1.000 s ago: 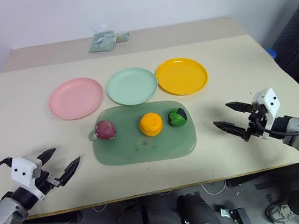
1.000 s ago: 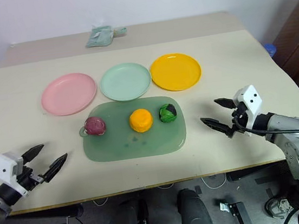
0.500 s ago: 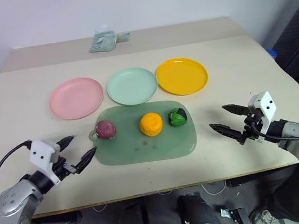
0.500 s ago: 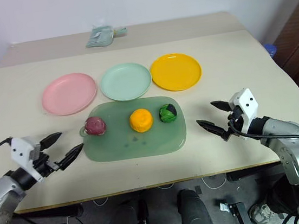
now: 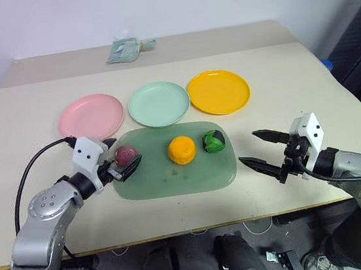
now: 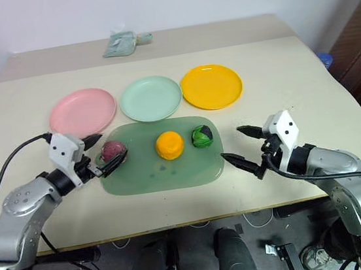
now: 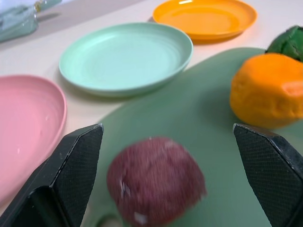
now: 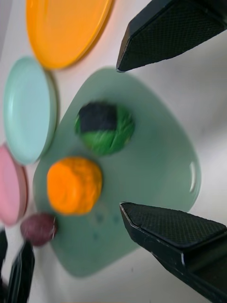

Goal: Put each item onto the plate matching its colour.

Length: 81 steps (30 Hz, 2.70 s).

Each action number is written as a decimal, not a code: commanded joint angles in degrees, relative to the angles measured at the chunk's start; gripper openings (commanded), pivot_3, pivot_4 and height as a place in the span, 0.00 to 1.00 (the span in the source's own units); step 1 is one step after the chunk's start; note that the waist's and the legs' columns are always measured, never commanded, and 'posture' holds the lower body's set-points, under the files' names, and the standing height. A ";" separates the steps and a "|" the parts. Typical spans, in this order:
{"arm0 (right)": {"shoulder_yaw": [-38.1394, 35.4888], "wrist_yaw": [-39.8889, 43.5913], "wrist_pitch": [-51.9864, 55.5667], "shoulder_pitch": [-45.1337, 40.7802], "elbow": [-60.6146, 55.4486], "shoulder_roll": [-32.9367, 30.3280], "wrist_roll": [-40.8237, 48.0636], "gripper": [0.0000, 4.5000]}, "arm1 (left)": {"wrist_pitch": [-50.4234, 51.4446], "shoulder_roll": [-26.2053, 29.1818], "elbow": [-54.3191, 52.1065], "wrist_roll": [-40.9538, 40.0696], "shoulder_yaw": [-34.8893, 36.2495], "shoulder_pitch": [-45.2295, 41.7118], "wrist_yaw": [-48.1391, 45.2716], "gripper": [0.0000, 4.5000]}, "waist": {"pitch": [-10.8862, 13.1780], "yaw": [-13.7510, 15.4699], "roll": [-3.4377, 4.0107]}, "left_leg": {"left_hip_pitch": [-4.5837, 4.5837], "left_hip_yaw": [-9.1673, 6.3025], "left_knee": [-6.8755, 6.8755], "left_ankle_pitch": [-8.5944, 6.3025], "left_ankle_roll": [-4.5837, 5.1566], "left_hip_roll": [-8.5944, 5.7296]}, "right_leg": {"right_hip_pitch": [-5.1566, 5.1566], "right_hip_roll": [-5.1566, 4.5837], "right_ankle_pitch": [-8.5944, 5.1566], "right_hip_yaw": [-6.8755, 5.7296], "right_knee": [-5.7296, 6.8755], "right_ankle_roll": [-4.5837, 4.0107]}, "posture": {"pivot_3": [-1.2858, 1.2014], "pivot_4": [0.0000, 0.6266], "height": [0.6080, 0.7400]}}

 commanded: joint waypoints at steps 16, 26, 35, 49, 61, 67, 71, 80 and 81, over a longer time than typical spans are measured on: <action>3.72 -2.32 1.19 -0.15 -5.72 0.95 1.96 0.99 | 10.00 1.05 0.49 2.45 -5.04 -4.04 2.45 1.00 | 0.00 0.12 -0.02 | 0.00 -0.01 0.02 0.00 0.00 -0.01 | 0.02 -0.01 0.00 0.00 0.00 0.00 | 0.52 0.24 1.00; 5.01 -2.02 -0.95 0.53 -4.62 1.49 1.00 0.99 | 16.34 -0.33 0.12 2.81 -7.01 -10.15 4.87 1.00 | 0.00 0.02 -0.02 | 0.00 -0.04 0.02 0.01 0.00 -0.04 | 0.02 0.03 0.02 0.00 0.03 0.05 | 0.52 0.24 1.00; 4.95 -1.85 -2.41 0.64 -3.62 1.94 -0.03 1.00 | 19.49 0.55 -1.40 2.31 -5.59 -10.04 4.75 0.71 | 0.00 0.05 -0.02 | 0.00 -0.05 0.02 0.01 0.00 -0.05 | 0.02 0.03 0.07 0.00 0.05 0.14 | 0.52 0.24 1.00; 6.10 -1.43 -4.16 -0.35 -1.86 2.63 -1.14 1.00 | 14.17 0.20 1.96 4.29 -5.21 -5.46 4.26 0.47 | -0.01 0.05 -0.03 | 0.04 -0.04 0.03 0.01 -0.01 -0.04 | 0.03 0.02 0.00 0.00 0.08 0.01 | 0.52 0.24 1.00; 6.47 -2.41 -3.34 -2.29 -1.93 2.86 -0.98 1.00 | 6.78 -3.52 8.56 7.86 -0.42 -9.45 11.91 0.47 | -0.02 0.19 -0.03 | 0.11 -0.03 0.03 0.01 -0.01 -0.04 | 0.07 0.01 0.01 0.00 0.14 0.02 | 0.52 0.24 1.00; 7.11 -2.85 -2.84 -3.41 -1.89 3.05 -0.65 1.00 | 3.81 -8.64 17.61 10.06 5.62 -17.80 22.16 0.47 | -0.03 0.17 -0.12 | 0.08 -0.05 0.06 0.02 -0.02 -0.08 | 0.07 0.01 0.12 0.00 0.16 0.22 | 0.52 0.24 1.00; 8.01 -2.80 -2.52 -4.42 -1.78 3.46 -0.61 1.00 | 1.33 -10.46 25.81 11.37 6.14 -23.37 25.08 0.47 | -0.04 0.31 -0.15 | 0.08 -0.04 0.07 0.03 -0.02 -0.10 | 0.07 0.01 0.13 -0.01 0.18 0.24 | 0.52 0.24 1.00; 8.06 -3.06 -3.79 -3.89 -1.33 3.89 -1.55 1.00 | -5.56 -10.48 44.40 13.54 5.55 -32.35 26.60 0.56 | -0.05 0.20 -0.17 | 0.07 -0.02 0.07 0.03 -0.03 -0.14 | 0.08 0.02 0.19 -0.04 0.17 0.34 | 0.52 0.24 1.00; 7.79 -3.60 -3.92 -3.78 -1.38 4.08 -1.74 1.00 | -5.94 -10.38 44.71 13.46 5.57 -32.37 26.43 0.67 | -0.05 0.15 -0.17 | 0.05 -0.03 0.07 0.03 -0.03 -0.13 | 0.07 0.02 0.19 -0.04 0.17 0.34 | 0.52 0.24 1.00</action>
